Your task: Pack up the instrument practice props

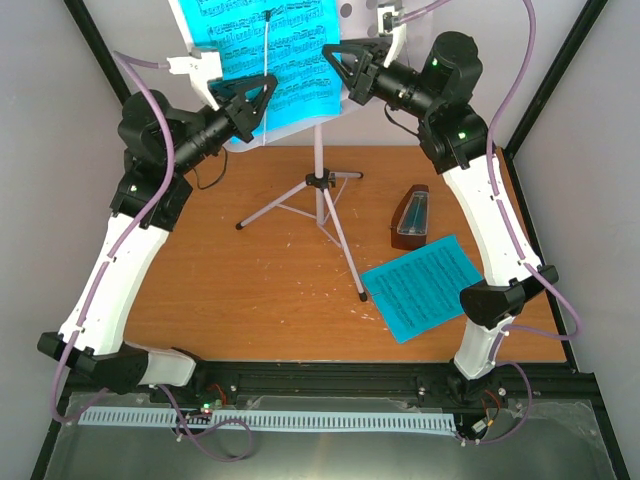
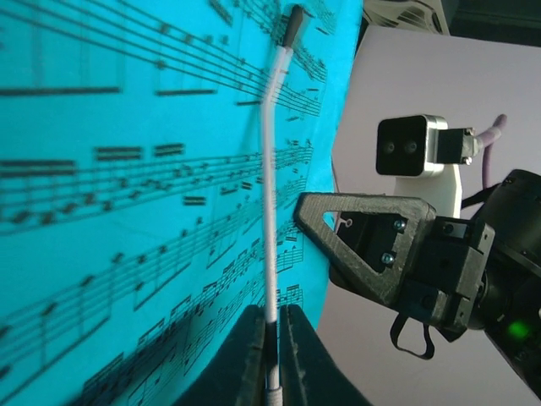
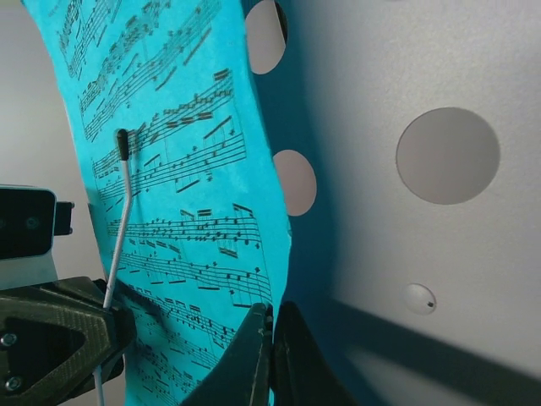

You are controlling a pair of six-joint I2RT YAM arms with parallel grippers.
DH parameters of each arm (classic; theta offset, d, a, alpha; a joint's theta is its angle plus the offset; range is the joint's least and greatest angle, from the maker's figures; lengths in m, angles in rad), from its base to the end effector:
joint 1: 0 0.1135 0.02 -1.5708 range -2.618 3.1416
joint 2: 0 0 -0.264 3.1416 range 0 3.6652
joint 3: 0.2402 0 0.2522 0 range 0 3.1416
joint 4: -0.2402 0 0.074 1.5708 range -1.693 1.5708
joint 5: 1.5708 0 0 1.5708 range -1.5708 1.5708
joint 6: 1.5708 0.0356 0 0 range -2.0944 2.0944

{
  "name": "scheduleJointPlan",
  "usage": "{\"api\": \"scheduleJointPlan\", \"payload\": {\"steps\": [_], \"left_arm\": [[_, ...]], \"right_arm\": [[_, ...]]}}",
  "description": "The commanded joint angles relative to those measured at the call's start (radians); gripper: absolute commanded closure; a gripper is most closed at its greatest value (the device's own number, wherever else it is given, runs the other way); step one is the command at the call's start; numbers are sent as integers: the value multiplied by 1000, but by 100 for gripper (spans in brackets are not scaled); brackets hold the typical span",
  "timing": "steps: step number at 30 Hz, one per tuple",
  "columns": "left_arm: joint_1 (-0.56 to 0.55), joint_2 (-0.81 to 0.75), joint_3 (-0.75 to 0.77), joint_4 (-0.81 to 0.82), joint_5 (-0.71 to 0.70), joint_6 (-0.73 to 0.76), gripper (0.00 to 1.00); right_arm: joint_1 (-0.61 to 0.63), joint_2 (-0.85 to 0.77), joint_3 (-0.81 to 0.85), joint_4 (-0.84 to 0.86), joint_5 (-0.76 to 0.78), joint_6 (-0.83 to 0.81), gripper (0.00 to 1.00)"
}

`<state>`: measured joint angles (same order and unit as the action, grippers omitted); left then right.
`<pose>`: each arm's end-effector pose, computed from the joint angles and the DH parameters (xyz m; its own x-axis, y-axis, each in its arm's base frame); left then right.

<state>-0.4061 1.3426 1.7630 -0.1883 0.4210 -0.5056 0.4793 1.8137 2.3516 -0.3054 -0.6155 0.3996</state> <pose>0.2359 -0.1173 0.5499 -0.1667 -0.4095 -0.8970 0.7374 0.5521 -0.3891 0.3130 0.1858 0.5705 -0.1521 0.2789 -0.9482 -0.8856 0.3874 0.2560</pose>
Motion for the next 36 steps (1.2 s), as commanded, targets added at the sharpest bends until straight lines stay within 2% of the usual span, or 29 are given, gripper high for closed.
{"api": "scheduleJointPlan", "payload": {"steps": [1,3,8,15,21,29,36], "left_arm": [[-3,-5,10,18,-16,18,96],[-3,-16,-7,44,-12,23,100],[-3,-29,-21,66,2,39,100],[-3,-44,-31,80,17,33,100],[-3,-49,-31,85,24,18,100],[-3,-41,-23,52,-25,-13,100],[-3,-44,-43,51,-68,-31,99]], "right_arm": [[6,-20,-22,46,27,10,97],[7,-32,-38,56,45,13,97],[7,-84,-105,99,126,15,97],[5,-254,-362,253,289,11,97],[4,-319,-401,220,382,-13,97],[5,-594,-675,264,639,-114,97],[5,-795,-859,202,744,-143,97]]}}
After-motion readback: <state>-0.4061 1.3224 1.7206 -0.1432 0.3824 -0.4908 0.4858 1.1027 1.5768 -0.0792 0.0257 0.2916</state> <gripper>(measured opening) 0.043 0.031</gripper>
